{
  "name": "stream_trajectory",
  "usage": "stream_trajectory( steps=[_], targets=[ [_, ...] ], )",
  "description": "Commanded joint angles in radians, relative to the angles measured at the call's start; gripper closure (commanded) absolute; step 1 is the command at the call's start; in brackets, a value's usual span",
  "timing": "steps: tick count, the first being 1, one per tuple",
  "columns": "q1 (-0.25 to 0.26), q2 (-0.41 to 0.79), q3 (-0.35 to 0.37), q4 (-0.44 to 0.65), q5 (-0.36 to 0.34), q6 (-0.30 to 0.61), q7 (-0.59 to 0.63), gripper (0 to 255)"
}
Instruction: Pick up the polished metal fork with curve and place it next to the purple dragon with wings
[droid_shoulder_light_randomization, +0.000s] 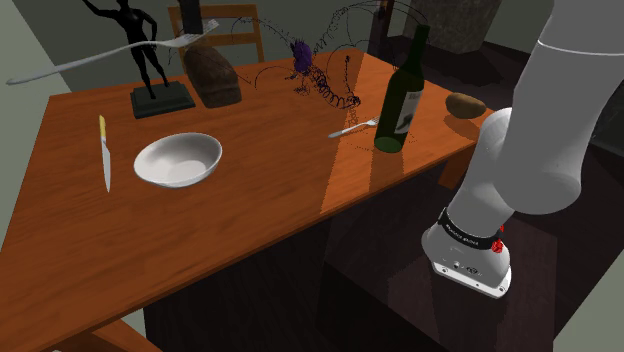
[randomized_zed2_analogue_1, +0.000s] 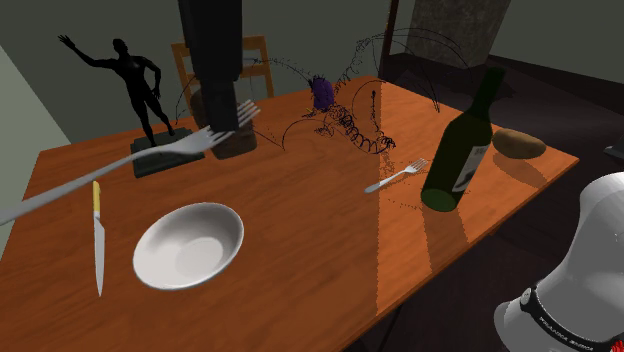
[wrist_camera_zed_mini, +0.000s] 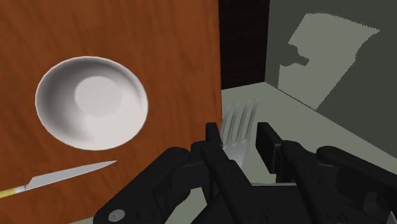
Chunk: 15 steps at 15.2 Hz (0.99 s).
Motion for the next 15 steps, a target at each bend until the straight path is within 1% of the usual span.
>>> stream_trajectory(
  steps=[1, 3, 5, 8, 11, 15],
  targets=[
    [0.000, 0.019, 0.000, 0.055, -0.001, -0.036, 0.010, 255],
    [0.001, 0.035, 0.001, 0.102, -0.001, -0.065, 0.019, 255],
    [-0.020, -0.056, -0.013, -0.015, 0.011, -0.049, -0.018, 255],
    [-0.047, -0.177, -0.038, -0.158, 0.022, -0.041, -0.071, 255],
    [-0.068, -0.286, -0.066, -0.275, 0.026, -0.046, -0.122, 255],
    [-0.093, -0.414, -0.107, -0.400, 0.020, -0.068, -0.186, 255]
  ],
)
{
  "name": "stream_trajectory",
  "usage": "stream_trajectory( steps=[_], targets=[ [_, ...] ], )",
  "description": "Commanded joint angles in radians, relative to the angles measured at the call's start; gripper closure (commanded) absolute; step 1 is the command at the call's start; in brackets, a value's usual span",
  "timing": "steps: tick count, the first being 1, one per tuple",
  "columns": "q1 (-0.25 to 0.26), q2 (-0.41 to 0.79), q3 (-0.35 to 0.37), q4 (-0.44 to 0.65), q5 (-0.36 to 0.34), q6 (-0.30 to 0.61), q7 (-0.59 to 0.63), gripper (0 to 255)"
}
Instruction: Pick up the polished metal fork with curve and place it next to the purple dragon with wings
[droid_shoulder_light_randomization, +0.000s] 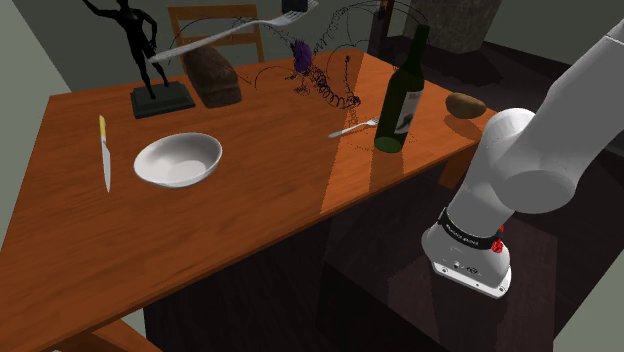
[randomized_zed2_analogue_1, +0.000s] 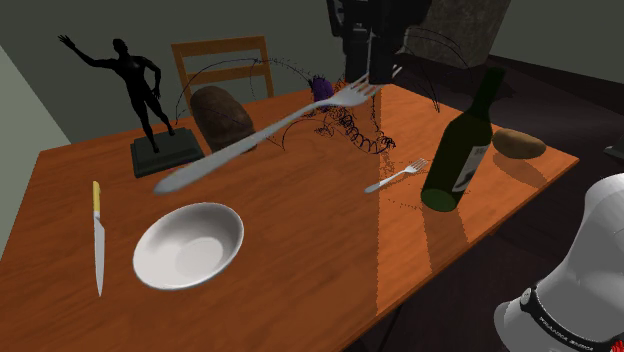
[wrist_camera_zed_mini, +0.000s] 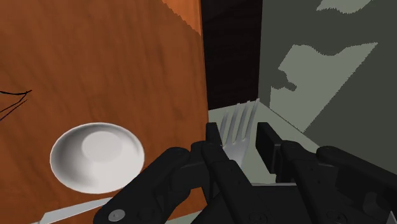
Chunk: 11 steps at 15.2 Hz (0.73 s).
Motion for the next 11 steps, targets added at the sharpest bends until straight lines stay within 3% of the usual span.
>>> stream_trajectory(
  steps=[1, 11],
  targets=[
    [-0.008, -0.043, -0.014, -0.057, -0.003, 0.007, -0.026, 255],
    [-0.009, -0.094, -0.007, -0.243, -0.006, 0.138, -0.061, 255]
  ],
)
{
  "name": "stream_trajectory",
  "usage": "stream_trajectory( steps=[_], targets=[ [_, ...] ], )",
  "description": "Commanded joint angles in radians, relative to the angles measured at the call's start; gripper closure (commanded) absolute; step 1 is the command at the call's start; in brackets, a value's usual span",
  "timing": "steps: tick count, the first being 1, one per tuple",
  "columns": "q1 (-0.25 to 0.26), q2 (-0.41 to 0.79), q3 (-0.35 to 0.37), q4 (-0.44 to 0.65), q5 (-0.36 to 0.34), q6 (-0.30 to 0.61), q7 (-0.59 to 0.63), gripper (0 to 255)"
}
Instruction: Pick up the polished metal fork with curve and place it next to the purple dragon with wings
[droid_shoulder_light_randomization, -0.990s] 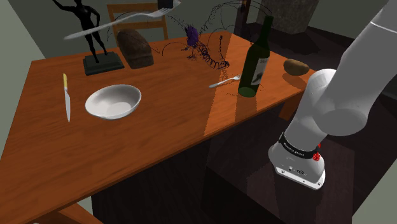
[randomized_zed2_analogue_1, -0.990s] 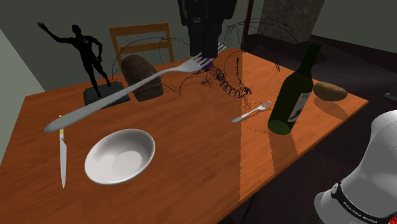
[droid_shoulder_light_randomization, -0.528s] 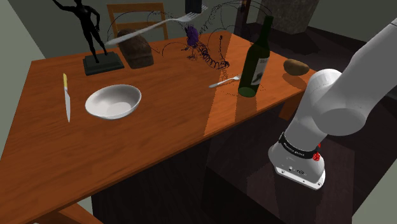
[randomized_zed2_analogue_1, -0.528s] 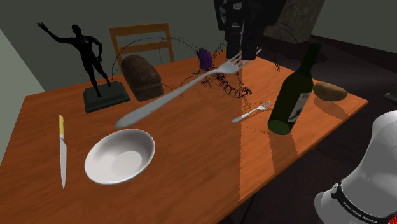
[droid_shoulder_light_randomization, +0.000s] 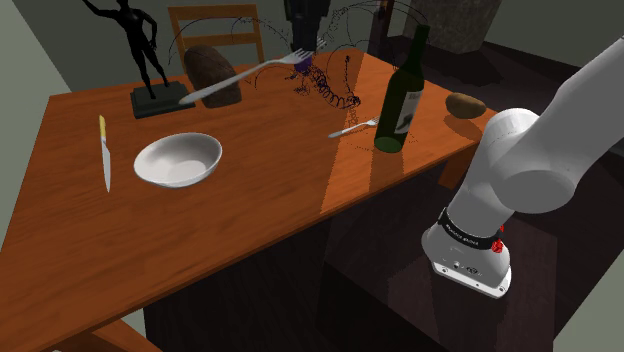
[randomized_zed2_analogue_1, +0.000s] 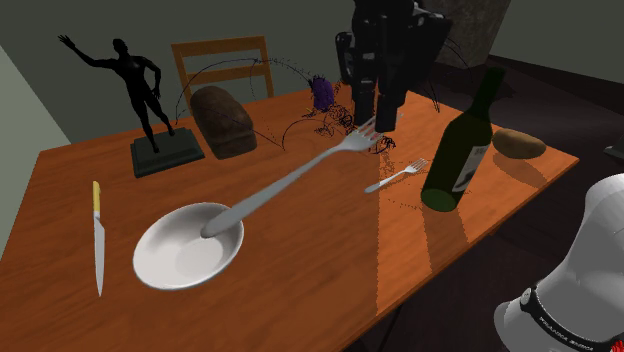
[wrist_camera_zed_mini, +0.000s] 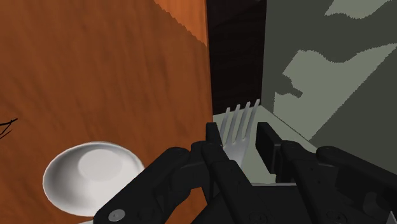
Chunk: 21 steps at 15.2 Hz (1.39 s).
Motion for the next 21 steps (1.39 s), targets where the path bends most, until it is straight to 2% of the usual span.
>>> stream_trajectory(
  steps=[1, 21],
  targets=[
    [-0.001, -0.007, 0.001, -0.037, 0.000, 0.029, -0.008, 255],
    [0.000, -0.039, 0.016, -0.332, 0.009, 0.285, -0.073, 255]
  ],
)
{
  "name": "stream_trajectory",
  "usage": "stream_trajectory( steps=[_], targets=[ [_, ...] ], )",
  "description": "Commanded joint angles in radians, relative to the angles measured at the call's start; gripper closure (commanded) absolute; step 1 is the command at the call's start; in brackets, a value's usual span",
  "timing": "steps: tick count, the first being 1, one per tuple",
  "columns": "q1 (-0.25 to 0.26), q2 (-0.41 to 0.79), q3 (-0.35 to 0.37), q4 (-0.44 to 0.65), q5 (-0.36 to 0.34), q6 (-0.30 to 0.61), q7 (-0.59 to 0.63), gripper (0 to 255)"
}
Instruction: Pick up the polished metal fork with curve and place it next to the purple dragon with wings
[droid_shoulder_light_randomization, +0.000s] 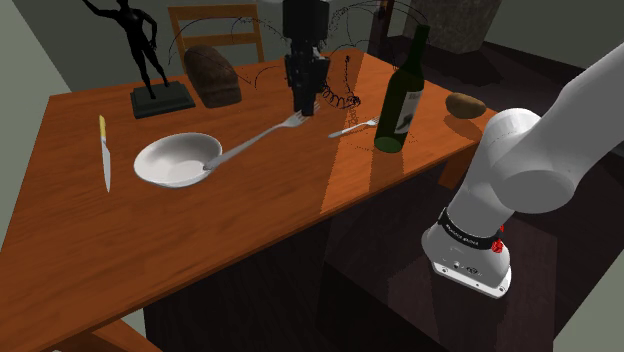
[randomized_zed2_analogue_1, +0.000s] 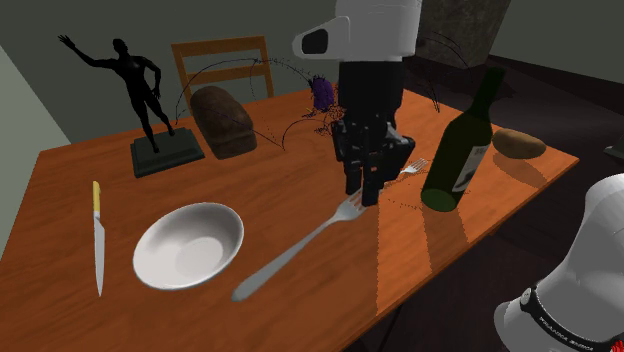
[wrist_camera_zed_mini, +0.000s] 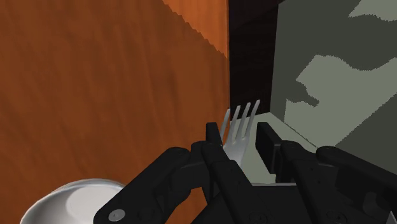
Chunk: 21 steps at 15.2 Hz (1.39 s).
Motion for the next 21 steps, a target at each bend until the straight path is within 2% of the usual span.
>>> stream_trajectory(
  steps=[1, 21],
  targets=[
    [0.000, 0.003, 0.000, -0.025, 0.001, 0.027, -0.009, 255],
    [0.007, 0.065, 0.016, -0.238, 0.031, 0.295, -0.078, 255]
  ],
)
